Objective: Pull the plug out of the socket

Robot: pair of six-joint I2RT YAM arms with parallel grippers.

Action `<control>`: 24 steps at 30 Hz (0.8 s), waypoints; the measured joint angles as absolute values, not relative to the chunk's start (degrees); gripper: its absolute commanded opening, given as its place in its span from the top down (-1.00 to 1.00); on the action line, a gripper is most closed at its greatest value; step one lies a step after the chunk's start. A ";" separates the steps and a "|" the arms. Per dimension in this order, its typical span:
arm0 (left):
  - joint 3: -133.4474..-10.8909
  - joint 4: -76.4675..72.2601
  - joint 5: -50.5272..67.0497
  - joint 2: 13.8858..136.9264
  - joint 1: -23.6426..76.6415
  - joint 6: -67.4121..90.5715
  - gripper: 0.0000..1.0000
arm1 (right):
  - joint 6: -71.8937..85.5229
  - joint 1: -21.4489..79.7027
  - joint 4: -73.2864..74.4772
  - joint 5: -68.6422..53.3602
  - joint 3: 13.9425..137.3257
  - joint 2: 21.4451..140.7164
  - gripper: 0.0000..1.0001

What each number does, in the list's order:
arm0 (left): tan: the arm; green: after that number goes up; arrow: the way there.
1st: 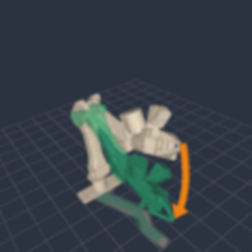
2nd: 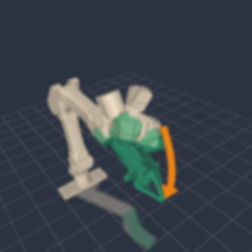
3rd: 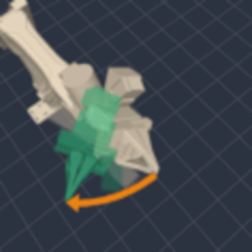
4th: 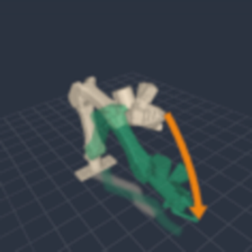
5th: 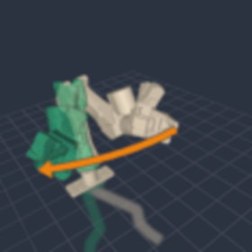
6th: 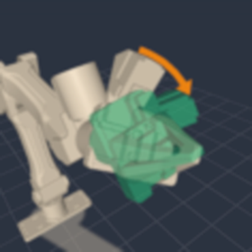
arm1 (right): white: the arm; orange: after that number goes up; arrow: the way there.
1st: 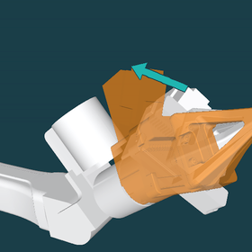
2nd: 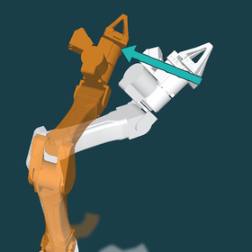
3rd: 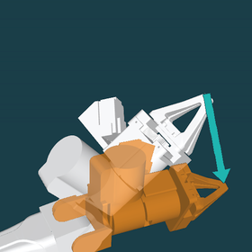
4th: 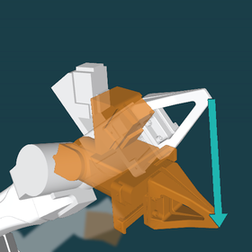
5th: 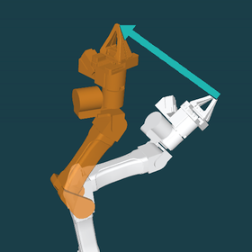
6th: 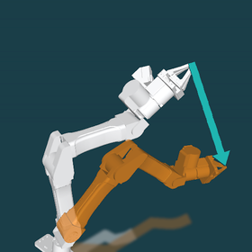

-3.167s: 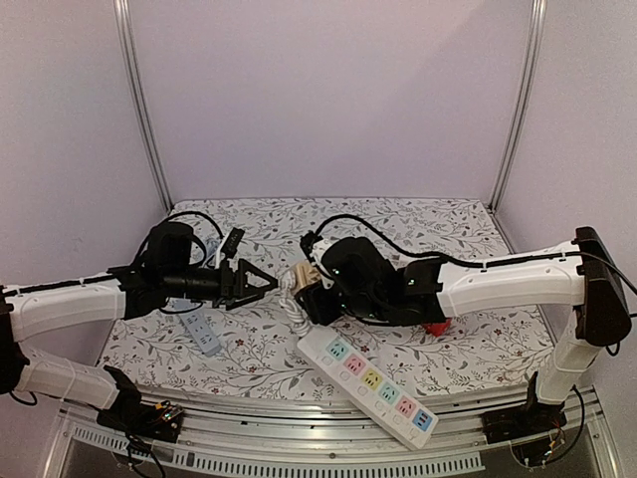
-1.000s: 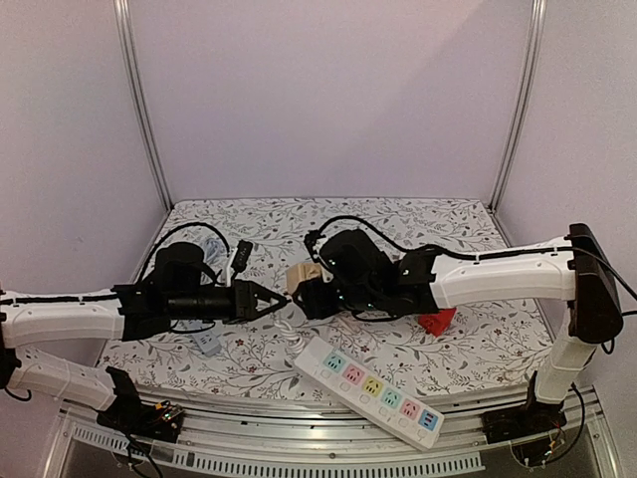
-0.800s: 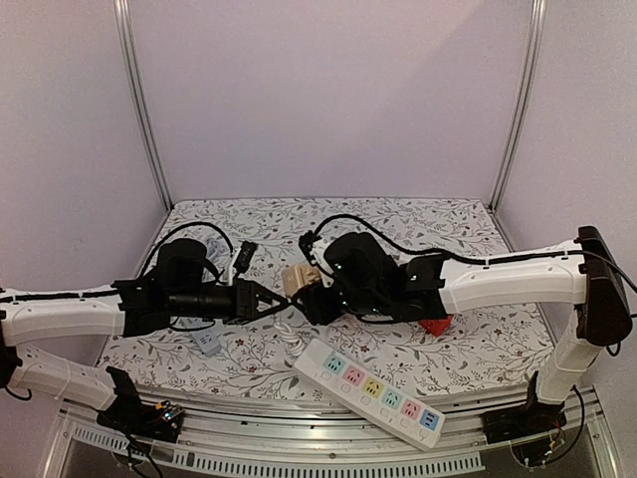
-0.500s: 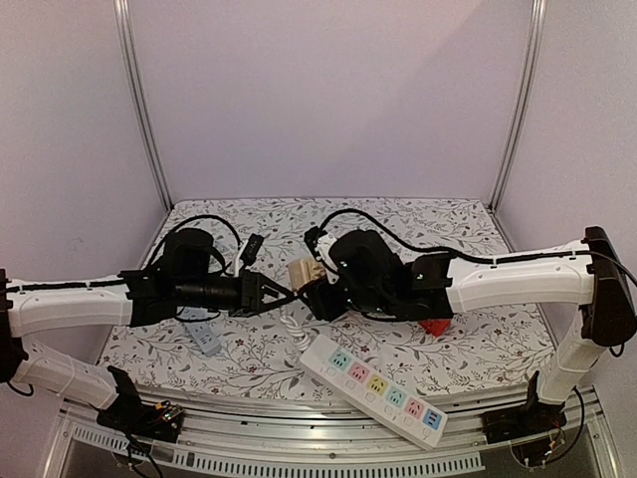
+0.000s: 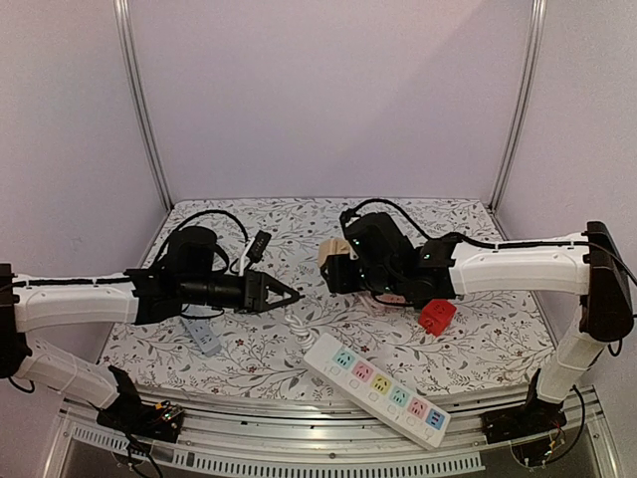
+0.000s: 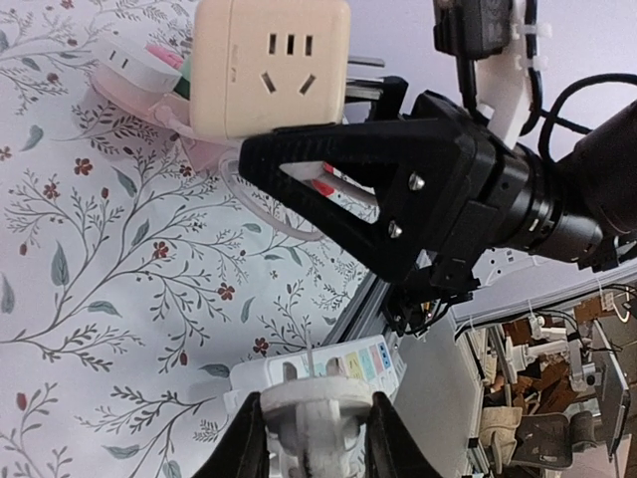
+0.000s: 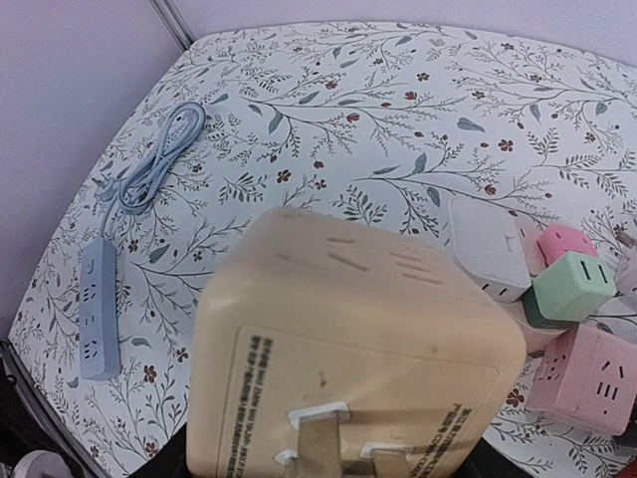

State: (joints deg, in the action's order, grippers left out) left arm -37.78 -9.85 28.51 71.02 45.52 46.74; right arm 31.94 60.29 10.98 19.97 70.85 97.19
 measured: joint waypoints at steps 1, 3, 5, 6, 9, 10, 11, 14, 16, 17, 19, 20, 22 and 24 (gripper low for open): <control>-37.78 -10.09 28.47 71.37 45.52 46.78 1.00 | 31.86 60.31 11.00 19.97 70.85 97.17 0.99; -37.78 -10.35 28.25 71.99 45.39 47.11 1.00 | 31.18 60.38 10.98 19.94 70.74 97.08 0.99; -37.82 -10.28 28.08 72.36 44.73 47.66 1.00 | 30.44 60.47 10.90 19.92 70.04 96.40 0.99; -38.02 -9.78 28.12 72.49 44.03 47.83 1.00 | 30.02 60.49 10.92 19.92 69.32 95.68 0.99; -40.14 -6.33 28.86 73.14 39.77 47.68 1.00 | 28.86 60.49 11.33 20.45 67.40 93.10 0.98; -41.36 -4.69 29.28 73.28 37.74 47.13 1.00 | 28.45 60.49 11.62 20.80 67.05 92.25 0.98; -42.76 -2.85 29.54 73.32 35.70 46.50 1.00 | 28.14 60.49 11.90 21.06 66.87 91.50 0.98; -47.55 2.85 30.22 73.32 29.41 43.66 1.00 | 27.07 60.49 12.75 22.61 66.78 88.82 0.97; -50.72 5.65 30.92 73.54 24.97 41.58 1.00 | 26.68 60.49 12.97 23.51 66.76 87.31 0.97; -51.77 6.50 31.14 73.69 23.27 40.73 1.00 | 26.41 60.49 13.04 23.81 66.76 86.56 0.98; -53.71 7.86 32.10 74.48 19.31 39.11 1.00 | 26.04 60.49 13.06 24.16 66.70 85.60 0.98; -54.59 8.43 32.62 75.24 17.10 38.30 1.00 | 25.93 60.49 13.08 24.34 66.59 85.23 0.97; -55.90 9.17 32.88 76.97 13.69 36.97 1.00 | 25.87 60.49 13.13 24.62 66.02 84.68 0.97; -57.17 10.09 32.67 78.87 10.90 35.86 1.00 | 25.87 60.58 13.21 24.82 65.43 84.42 0.98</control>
